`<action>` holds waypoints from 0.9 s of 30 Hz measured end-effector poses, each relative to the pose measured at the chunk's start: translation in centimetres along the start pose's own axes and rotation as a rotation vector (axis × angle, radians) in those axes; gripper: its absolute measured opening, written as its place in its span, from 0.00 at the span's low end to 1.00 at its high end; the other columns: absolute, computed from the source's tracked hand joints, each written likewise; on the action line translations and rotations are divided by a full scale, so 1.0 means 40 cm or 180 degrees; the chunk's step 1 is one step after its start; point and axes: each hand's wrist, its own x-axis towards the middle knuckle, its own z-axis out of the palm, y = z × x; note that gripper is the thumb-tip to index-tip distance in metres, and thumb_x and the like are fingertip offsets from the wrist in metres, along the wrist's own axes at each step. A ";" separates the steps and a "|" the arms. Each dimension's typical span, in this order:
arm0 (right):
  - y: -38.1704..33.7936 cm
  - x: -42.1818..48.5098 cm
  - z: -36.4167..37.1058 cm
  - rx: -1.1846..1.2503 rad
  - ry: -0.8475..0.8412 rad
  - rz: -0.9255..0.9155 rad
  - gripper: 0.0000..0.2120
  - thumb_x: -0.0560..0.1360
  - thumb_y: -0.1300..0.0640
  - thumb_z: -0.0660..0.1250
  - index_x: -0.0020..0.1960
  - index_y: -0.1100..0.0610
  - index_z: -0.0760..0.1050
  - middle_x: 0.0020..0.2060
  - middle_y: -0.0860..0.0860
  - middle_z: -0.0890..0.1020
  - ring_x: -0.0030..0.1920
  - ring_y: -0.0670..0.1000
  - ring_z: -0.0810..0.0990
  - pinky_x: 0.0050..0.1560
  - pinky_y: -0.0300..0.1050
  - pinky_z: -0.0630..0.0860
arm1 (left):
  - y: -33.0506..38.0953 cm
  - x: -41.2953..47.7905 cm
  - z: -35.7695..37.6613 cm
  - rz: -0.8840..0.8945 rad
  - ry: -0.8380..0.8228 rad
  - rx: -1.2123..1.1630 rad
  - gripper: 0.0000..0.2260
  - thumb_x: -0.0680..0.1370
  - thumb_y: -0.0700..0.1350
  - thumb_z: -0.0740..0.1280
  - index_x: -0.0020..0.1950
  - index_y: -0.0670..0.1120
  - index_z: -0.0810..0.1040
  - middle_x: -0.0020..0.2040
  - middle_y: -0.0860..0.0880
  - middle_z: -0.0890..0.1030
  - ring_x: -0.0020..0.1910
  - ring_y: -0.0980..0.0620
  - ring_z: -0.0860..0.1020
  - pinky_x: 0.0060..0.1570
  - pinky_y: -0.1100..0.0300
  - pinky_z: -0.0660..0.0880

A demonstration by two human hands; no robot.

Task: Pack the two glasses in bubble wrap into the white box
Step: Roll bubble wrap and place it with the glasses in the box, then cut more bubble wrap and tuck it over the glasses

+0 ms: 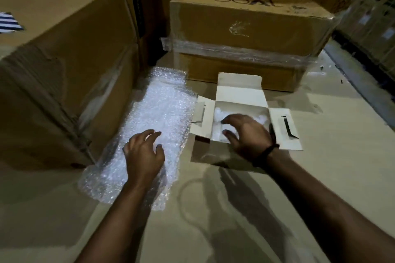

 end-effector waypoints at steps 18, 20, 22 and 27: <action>-0.163 -0.128 0.377 0.0038 -0.0504 0.0194 0.26 0.76 0.43 0.52 0.65 0.57 0.75 0.65 0.57 0.76 0.65 0.58 0.74 0.66 0.52 0.68 | -0.077 0.040 -0.074 -0.0763 -0.0480 -0.0481 0.11 0.80 0.47 0.65 0.45 0.42 0.84 0.46 0.41 0.84 0.48 0.39 0.81 0.46 0.52 0.75; -0.183 -0.107 0.348 0.0695 -0.0454 0.0624 0.22 0.77 0.44 0.51 0.53 0.55 0.79 0.55 0.57 0.81 0.57 0.57 0.77 0.58 0.48 0.71 | -0.085 0.040 -0.080 -0.0891 -0.0567 -0.0675 0.07 0.79 0.45 0.67 0.48 0.45 0.84 0.49 0.43 0.85 0.47 0.41 0.81 0.44 0.55 0.74; -0.206 -0.071 0.326 0.1238 -0.0082 0.1179 0.16 0.78 0.43 0.56 0.42 0.52 0.76 0.40 0.53 0.81 0.45 0.56 0.78 0.46 0.47 0.72 | -0.087 0.036 -0.091 -0.1002 -0.0523 -0.0861 0.06 0.79 0.44 0.68 0.49 0.45 0.84 0.47 0.43 0.85 0.41 0.42 0.80 0.39 0.58 0.70; -0.267 0.002 0.334 -0.0021 -0.0638 0.1075 0.26 0.75 0.39 0.60 0.72 0.45 0.65 0.69 0.53 0.69 0.66 0.58 0.68 0.66 0.52 0.65 | -0.081 0.029 -0.114 -0.0528 -0.0787 -0.0124 0.16 0.72 0.56 0.75 0.54 0.49 0.84 0.54 0.48 0.84 0.53 0.47 0.81 0.52 0.55 0.76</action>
